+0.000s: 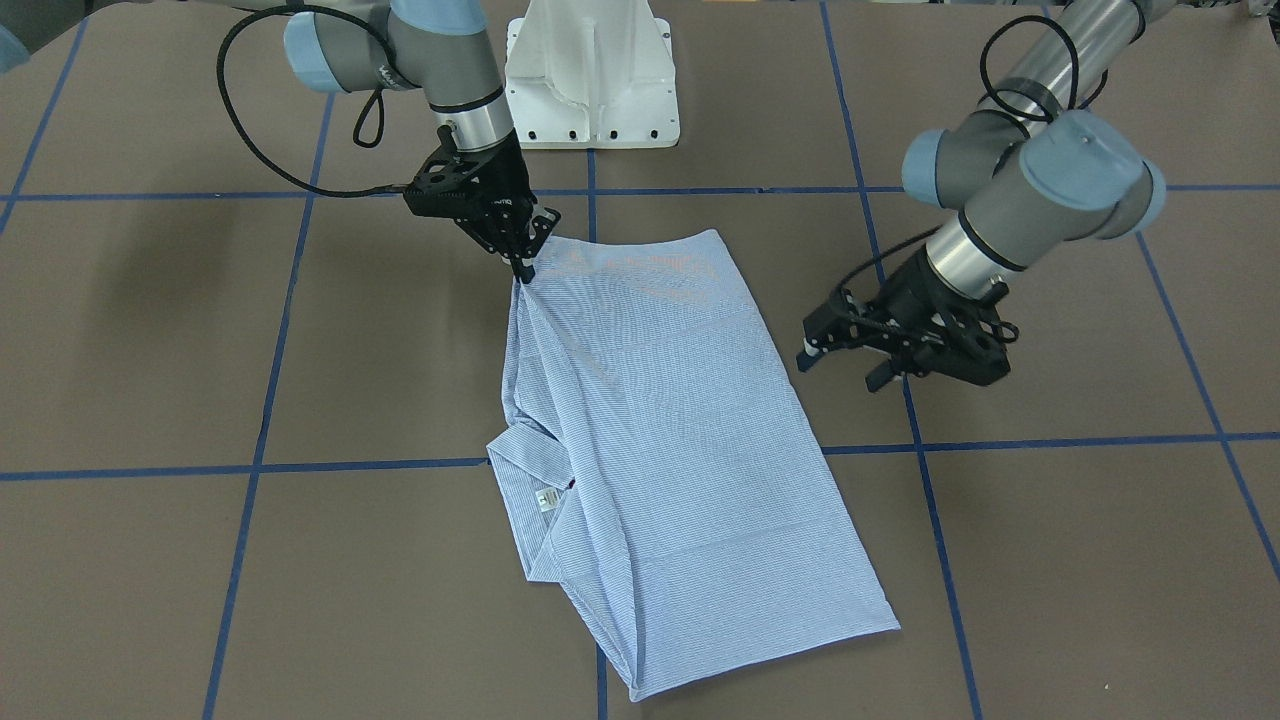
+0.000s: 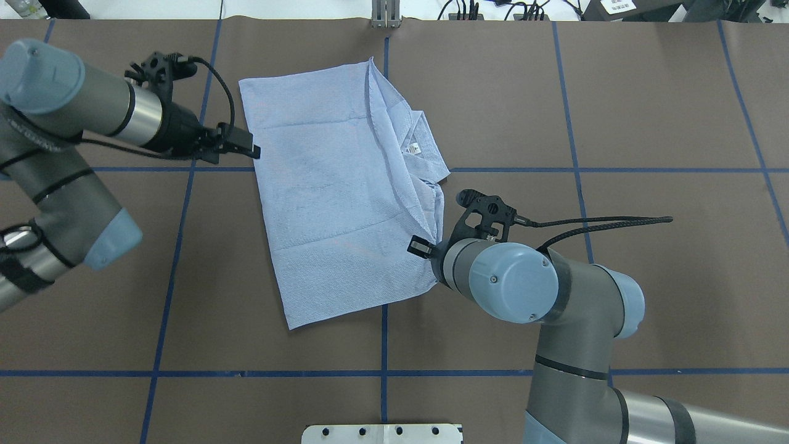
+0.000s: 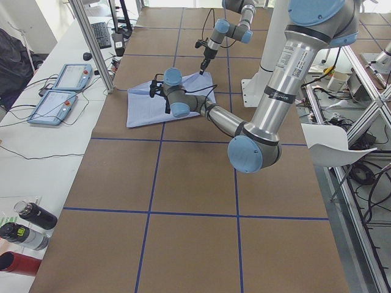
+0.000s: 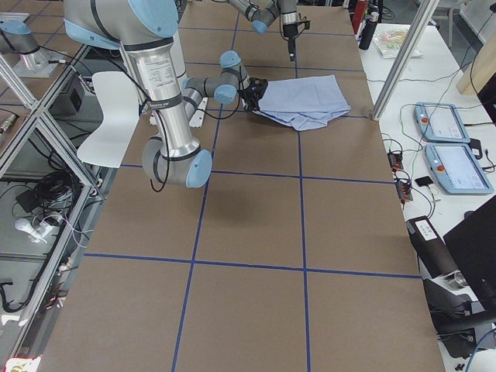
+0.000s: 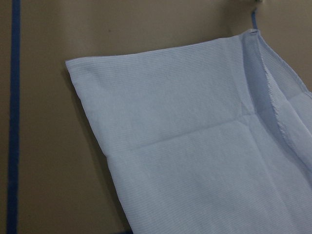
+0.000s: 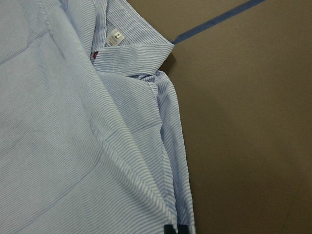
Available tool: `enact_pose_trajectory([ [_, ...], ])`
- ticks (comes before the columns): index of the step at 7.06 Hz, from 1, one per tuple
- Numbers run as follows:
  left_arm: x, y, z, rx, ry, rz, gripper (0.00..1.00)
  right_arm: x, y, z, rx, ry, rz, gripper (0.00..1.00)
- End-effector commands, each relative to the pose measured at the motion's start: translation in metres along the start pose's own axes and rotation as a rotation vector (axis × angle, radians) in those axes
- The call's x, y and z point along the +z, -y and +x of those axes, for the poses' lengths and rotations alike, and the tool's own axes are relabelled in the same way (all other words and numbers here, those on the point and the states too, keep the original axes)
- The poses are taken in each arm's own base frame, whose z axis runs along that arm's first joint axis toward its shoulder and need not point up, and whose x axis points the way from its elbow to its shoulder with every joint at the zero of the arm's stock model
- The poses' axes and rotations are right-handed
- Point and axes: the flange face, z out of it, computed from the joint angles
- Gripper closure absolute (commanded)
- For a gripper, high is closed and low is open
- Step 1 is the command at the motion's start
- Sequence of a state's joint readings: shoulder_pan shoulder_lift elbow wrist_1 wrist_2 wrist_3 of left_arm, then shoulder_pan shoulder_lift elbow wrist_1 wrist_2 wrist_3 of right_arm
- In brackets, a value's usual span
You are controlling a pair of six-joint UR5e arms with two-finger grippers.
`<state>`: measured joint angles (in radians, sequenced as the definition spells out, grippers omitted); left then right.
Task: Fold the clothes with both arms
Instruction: 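Pull the shirt nearer with the right gripper while the left gripper lowers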
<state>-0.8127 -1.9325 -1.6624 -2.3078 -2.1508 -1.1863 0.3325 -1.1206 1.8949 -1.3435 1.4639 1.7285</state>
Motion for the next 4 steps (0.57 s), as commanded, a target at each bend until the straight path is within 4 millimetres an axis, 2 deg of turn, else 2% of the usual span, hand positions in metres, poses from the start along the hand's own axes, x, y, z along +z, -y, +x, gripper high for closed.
enact_pose_trajectory([
  [1,0.015,-0.13,0.024,-0.108,-0.004,-0.005,0.0,-0.005,-0.003,0.009,-0.002,-0.001,-0.004,1.0],
  [2,0.042,-0.17,0.039,-0.188,0.006,-0.022,0.0,-0.004,-0.003,0.01,-0.002,-0.003,-0.002,1.0],
  [3,0.062,-0.2,0.044,-0.218,0.025,-0.027,0.0,-0.004,-0.003,0.01,-0.002,-0.004,-0.002,1.0],
  [4,0.069,-0.214,0.047,-0.225,0.031,-0.044,0.0,-0.003,-0.003,0.011,-0.002,-0.006,-0.001,1.0],
])
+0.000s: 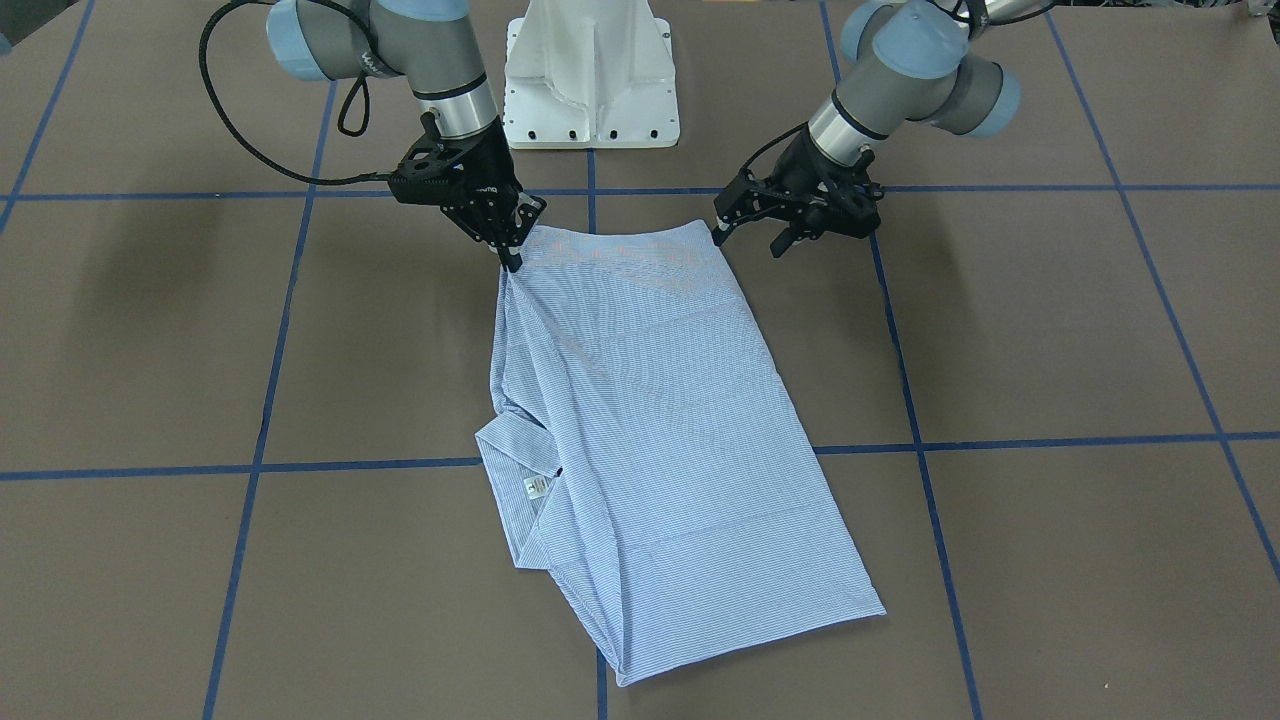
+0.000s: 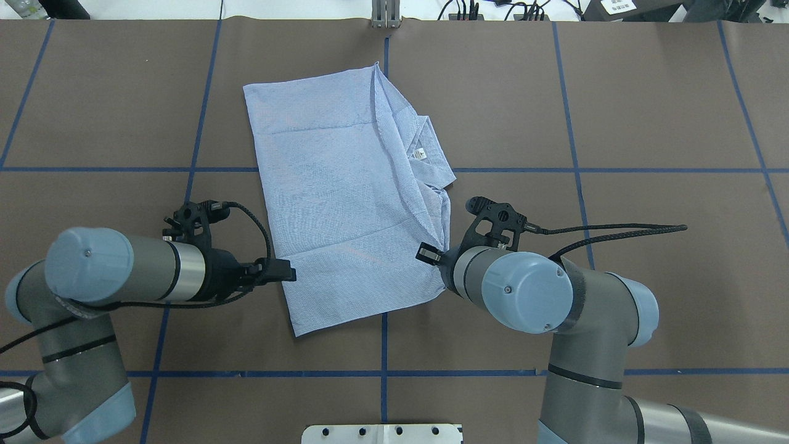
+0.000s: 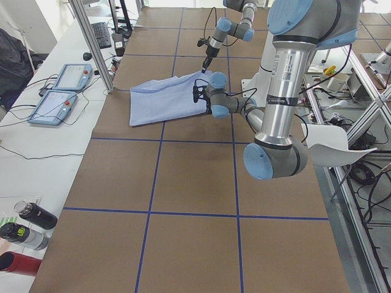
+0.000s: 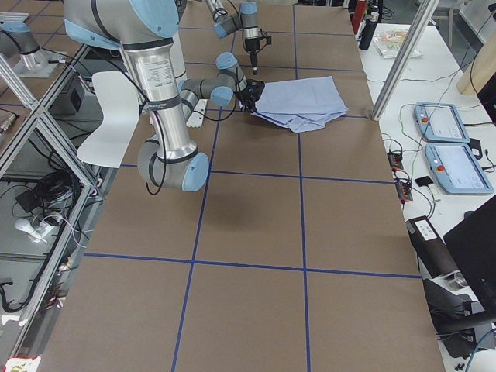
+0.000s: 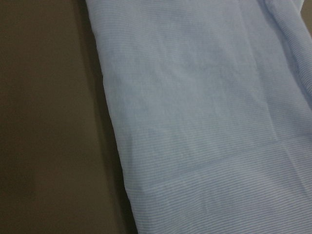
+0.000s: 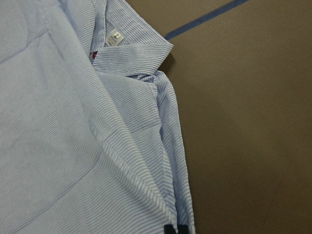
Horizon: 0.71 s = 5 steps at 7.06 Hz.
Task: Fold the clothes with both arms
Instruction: 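Pull the shirt nearer with the right gripper while the left gripper lowers, then grasp the near edge with both grippers and straighten the shirt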
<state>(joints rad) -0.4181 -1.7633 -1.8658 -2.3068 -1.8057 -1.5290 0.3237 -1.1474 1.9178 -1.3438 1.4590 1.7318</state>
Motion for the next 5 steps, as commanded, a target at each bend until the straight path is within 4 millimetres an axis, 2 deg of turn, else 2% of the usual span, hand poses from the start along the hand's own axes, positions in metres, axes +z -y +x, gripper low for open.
enact_pose_trajectory([
  [1,0.018,-0.037,0.002,-0.036,0.012,-0.033,0.01,0.001,0.0,0.001,0.0,-0.002,0.0,1.0],
  [3,0.027,-0.05,0.004,-0.06,0.022,-0.054,0.21,0.001,0.0,0.0,-0.002,-0.002,0.0,1.0],
  [4,0.027,-0.05,0.008,-0.059,0.015,-0.054,0.28,0.001,0.0,0.0,-0.002,-0.002,0.0,1.0],
  [5,0.03,-0.049,0.007,-0.059,0.018,-0.054,0.28,0.001,0.0,0.0,-0.002,-0.002,0.0,1.0],
])
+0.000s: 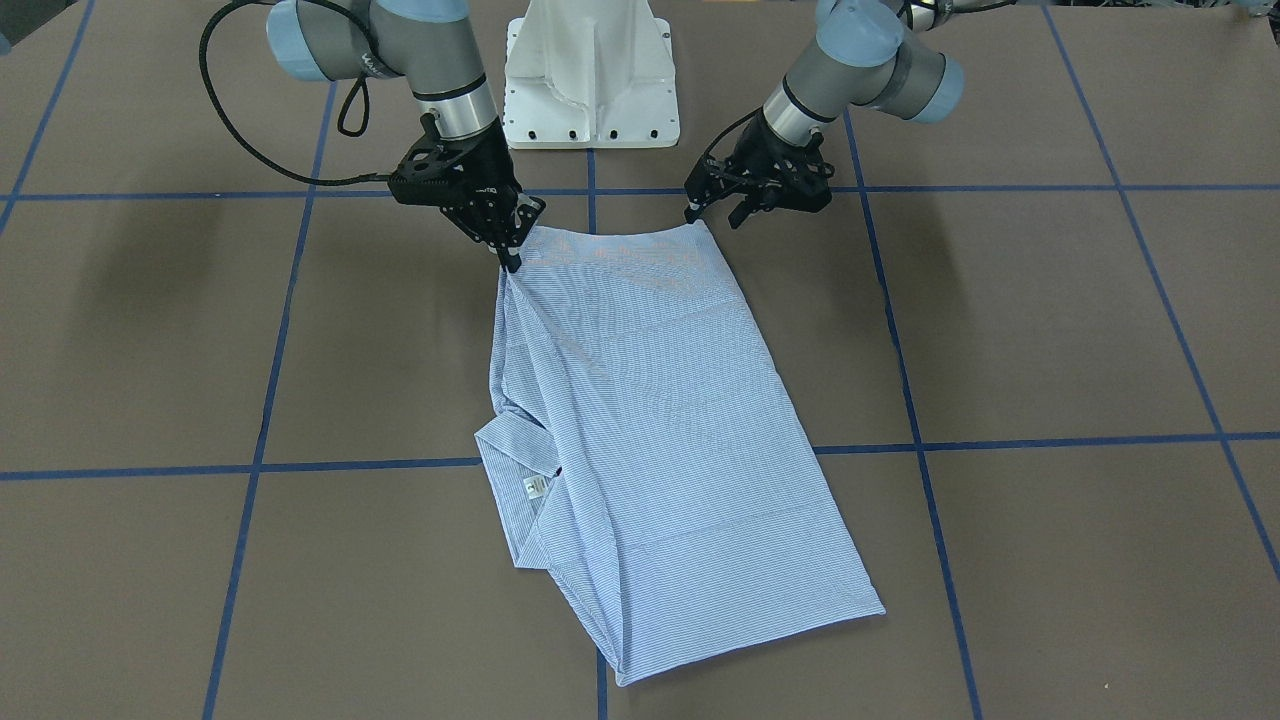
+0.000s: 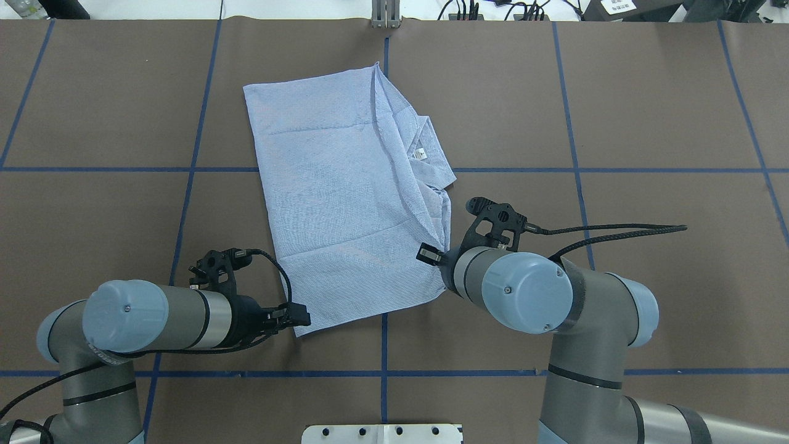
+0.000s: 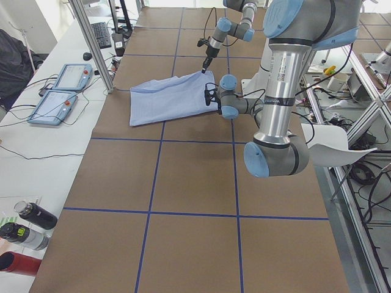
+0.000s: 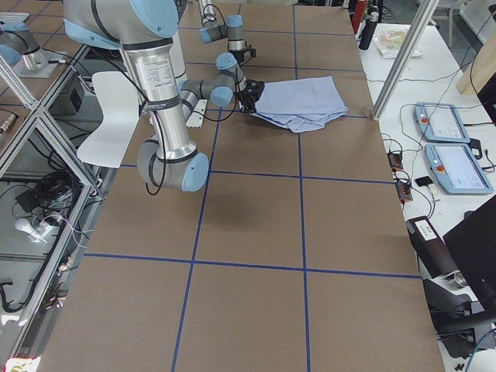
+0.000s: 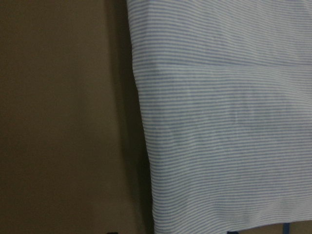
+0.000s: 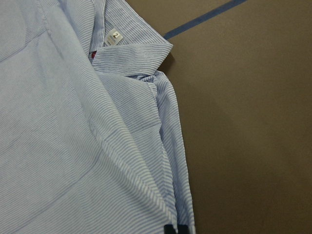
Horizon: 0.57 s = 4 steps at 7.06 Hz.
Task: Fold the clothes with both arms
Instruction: 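Grasp the near edge with both grippers and straighten the shirt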
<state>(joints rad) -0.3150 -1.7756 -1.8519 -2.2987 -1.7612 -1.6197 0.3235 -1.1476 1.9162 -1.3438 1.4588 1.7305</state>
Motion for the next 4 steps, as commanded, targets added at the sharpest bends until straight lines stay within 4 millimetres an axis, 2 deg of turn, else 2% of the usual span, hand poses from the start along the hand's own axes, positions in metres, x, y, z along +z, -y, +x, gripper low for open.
enact_pose_trajectory([
  [1,0.008,-0.001,0.004,-0.001,0.002,-0.003,0.3,0.0,-0.001,0.0,-0.001,0.0,-0.001,1.0],
  [2,0.018,0.001,0.008,-0.002,0.007,-0.003,0.33,0.0,0.0,0.0,0.0,0.0,0.0,1.0],
  [4,0.019,0.001,0.008,-0.002,0.008,-0.004,0.45,0.0,0.0,0.0,0.0,0.0,-0.001,1.0],
])
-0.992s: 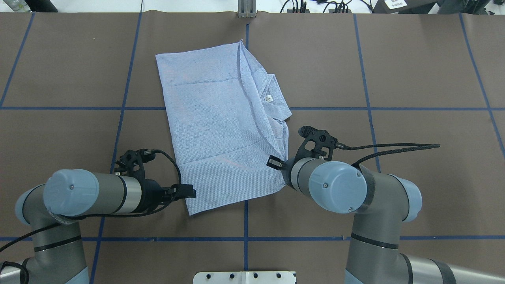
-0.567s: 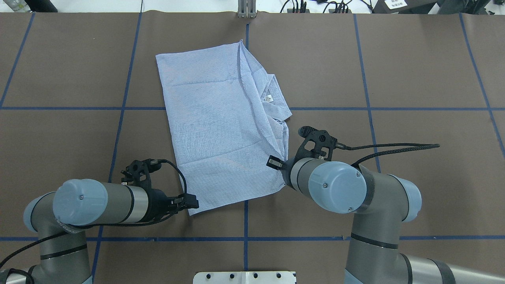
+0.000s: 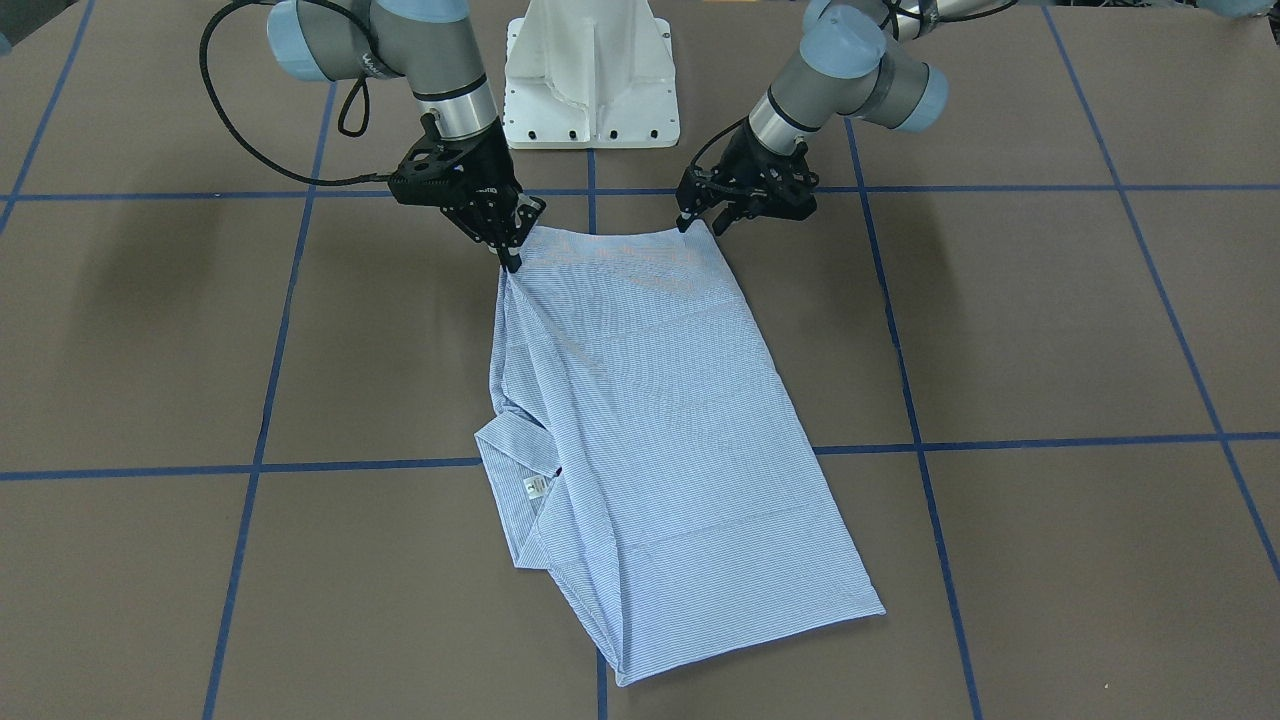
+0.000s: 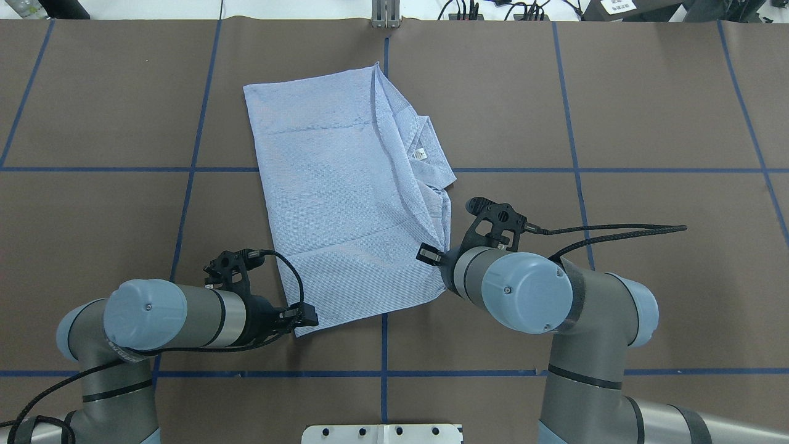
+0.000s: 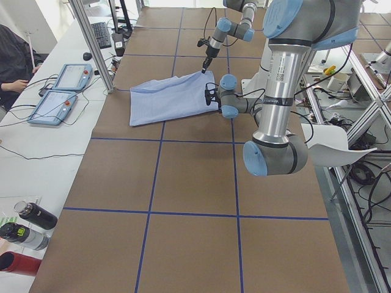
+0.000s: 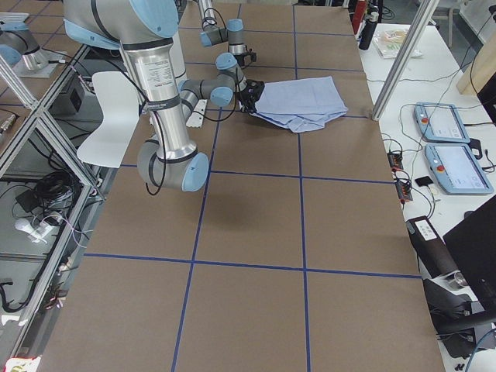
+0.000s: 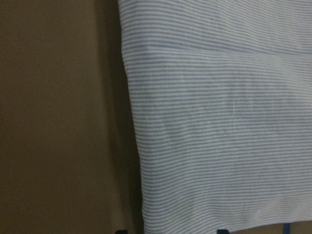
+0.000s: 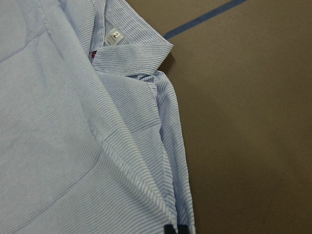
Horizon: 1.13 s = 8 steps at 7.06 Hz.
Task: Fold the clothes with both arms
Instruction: 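Grasp the near edge with both grippers and straighten the shirt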
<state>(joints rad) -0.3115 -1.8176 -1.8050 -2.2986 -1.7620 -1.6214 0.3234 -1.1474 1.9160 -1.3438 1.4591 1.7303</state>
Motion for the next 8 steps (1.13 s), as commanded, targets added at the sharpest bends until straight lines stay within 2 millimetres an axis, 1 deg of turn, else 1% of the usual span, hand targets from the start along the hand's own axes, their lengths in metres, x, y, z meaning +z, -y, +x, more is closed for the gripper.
enact_pose_trajectory([
  [1,0.002,0.0,0.0,0.0,0.002,-0.002,0.55,-0.001,0.0,0.0,0.0,0.001,-0.001,1.0],
  [2,0.002,0.0,0.001,0.0,0.002,-0.002,0.65,-0.001,0.0,0.0,0.0,0.001,-0.001,1.0],
  [3,0.002,-0.001,0.0,0.0,0.003,-0.005,0.69,-0.001,0.0,0.0,-0.001,0.001,-0.001,1.0],
  [4,0.003,-0.002,0.0,0.001,0.004,-0.006,0.7,-0.001,-0.001,0.0,-0.002,0.001,-0.003,1.0],
  [5,0.002,-0.002,0.0,0.001,0.002,-0.007,0.77,0.0,0.0,0.001,-0.001,0.0,-0.001,1.0],
  [6,0.002,-0.002,0.0,0.001,0.002,-0.007,1.0,0.0,0.0,0.001,-0.001,0.0,-0.001,1.0],
  [7,-0.004,-0.003,0.005,0.003,-0.013,-0.007,1.0,0.001,0.001,0.006,-0.002,-0.008,0.0,1.0],
  [8,-0.015,-0.006,0.015,0.009,-0.04,-0.013,1.0,0.002,0.002,0.013,0.0,-0.016,0.003,1.0],
])
